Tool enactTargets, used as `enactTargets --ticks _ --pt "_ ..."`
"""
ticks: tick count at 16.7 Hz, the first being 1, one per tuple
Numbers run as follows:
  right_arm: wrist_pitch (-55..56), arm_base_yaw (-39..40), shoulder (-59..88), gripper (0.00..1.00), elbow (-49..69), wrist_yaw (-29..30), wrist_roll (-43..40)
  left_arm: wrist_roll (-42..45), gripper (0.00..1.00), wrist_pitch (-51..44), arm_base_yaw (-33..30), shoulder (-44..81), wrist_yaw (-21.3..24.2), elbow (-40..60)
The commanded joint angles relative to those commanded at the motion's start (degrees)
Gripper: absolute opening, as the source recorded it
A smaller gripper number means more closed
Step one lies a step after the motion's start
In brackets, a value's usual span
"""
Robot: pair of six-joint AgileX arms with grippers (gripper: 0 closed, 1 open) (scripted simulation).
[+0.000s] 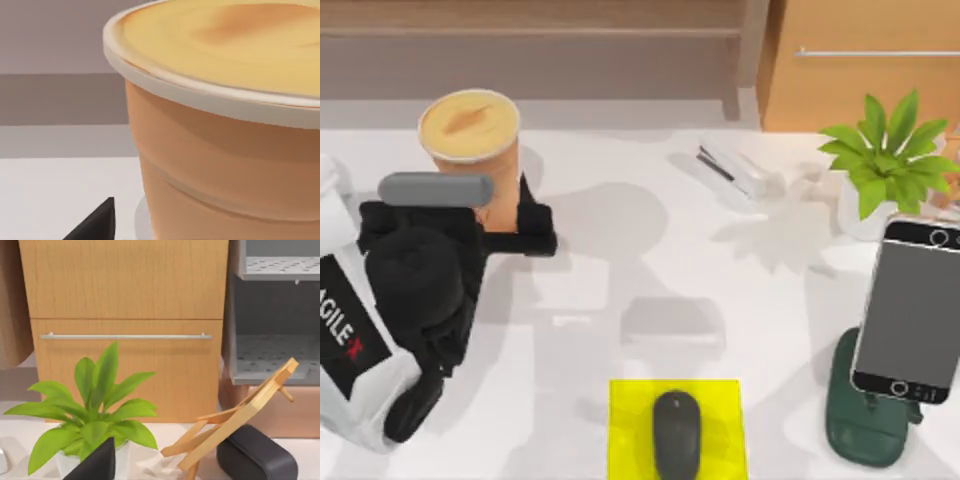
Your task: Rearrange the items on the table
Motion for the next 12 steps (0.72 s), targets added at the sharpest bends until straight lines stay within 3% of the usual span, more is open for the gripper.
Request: enactTargets --ticks 12 --pt "0.0 0.0 0.0 1.00 0.0 0.0 0.0 0.1 1.00 -0.1 1.6 4.1 0.8 5.8"
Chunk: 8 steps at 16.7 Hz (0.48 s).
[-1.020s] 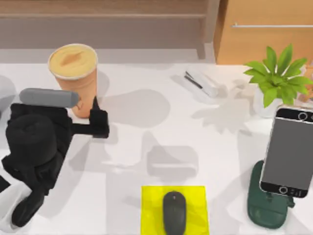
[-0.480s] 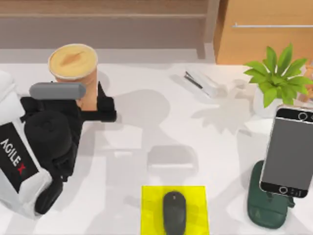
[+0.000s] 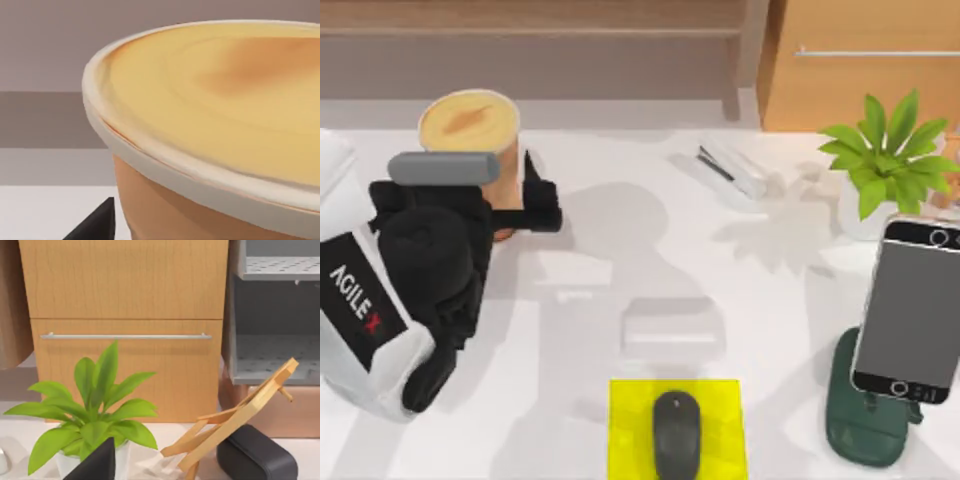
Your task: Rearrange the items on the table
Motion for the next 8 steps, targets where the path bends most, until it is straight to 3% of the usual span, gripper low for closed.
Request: enactTargets --ticks 6,8 --pt "0.0 0.0 0.0 1.00 0.0 0.0 0.0 0.1 1.00 -1.2 0.7 1.1 0.7 2.2" --pt "0.0 0.0 0.0 1.00 0.0 0.0 0.0 0.1 0.85 -1.2 0.7 1.1 0.7 2.2"
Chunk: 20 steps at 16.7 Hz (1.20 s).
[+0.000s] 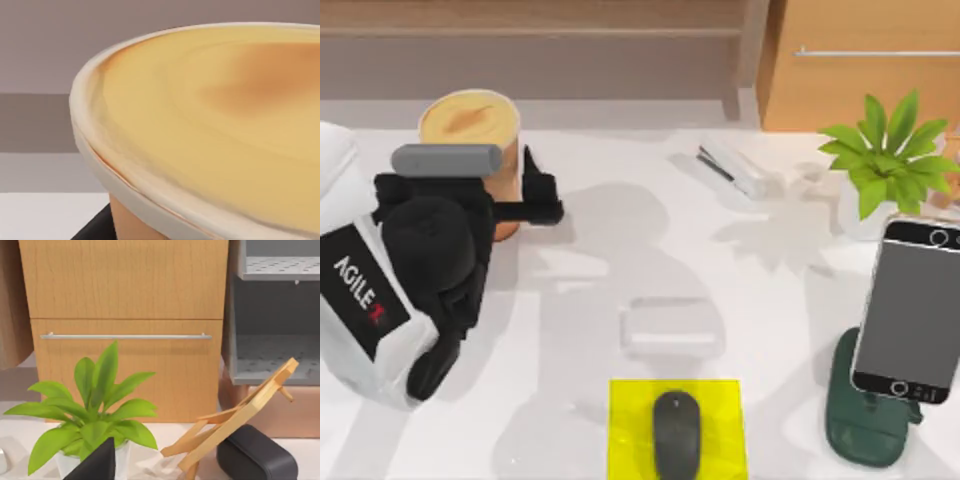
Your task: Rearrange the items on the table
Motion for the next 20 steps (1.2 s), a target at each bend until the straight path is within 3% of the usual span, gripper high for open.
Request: enactTargets --ticks 11,20 --pt "0.0 0.0 0.0 1.00 0.0 0.0 0.0 0.0 0.02 0.0 0.0 0.0 0.0 0.0" --pt "0.0 0.0 0.0 1.00 0.0 0.0 0.0 0.1 0.00 0.0 -0.1 -0.1 0.0 -0.1"
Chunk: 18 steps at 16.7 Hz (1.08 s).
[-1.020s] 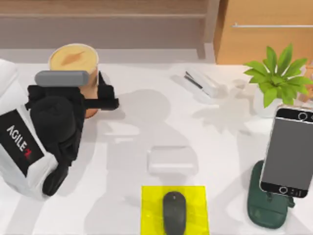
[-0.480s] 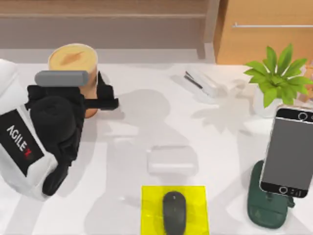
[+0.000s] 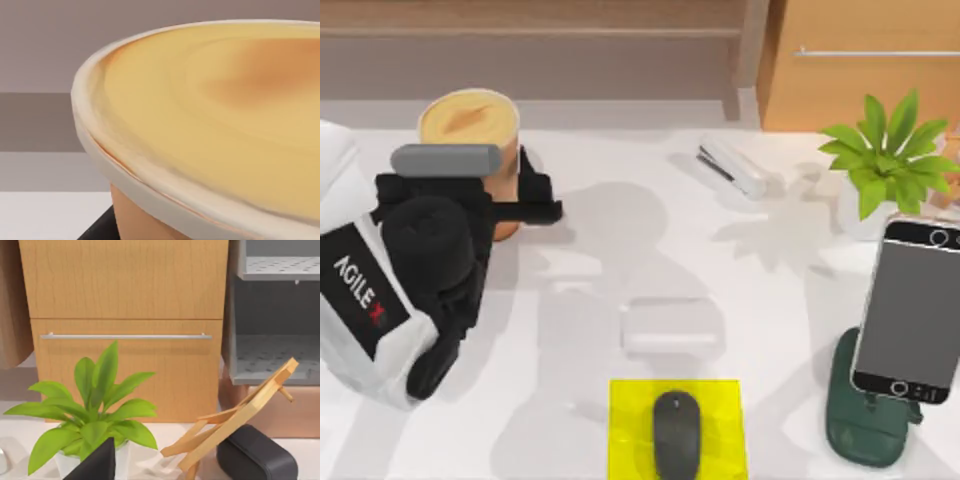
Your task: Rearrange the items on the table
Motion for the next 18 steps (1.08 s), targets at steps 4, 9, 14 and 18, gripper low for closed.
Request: enactTargets --ticks 4,9,14,18 --pt "0.0 0.0 0.0 1.00 0.0 0.0 0.0 0.0 0.00 -1.9 0.0 -2.0 0.0 -0.1" --pt "0.0 0.0 0.0 1.00 0.0 0.0 0.0 0.1 0.00 -2.6 0.0 -2.6 0.0 0.0" --pt "0.0 0.0 0.0 1.00 0.0 0.0 0.0 -0.1 0.00 -2.5 -0.1 -7.1 1.7 3.8" --pt "0.0 0.0 0.0 1.00 0.0 0.0 0.0 -0.2 0.00 -7.1 0.9 -13.1 5.6 10.6"
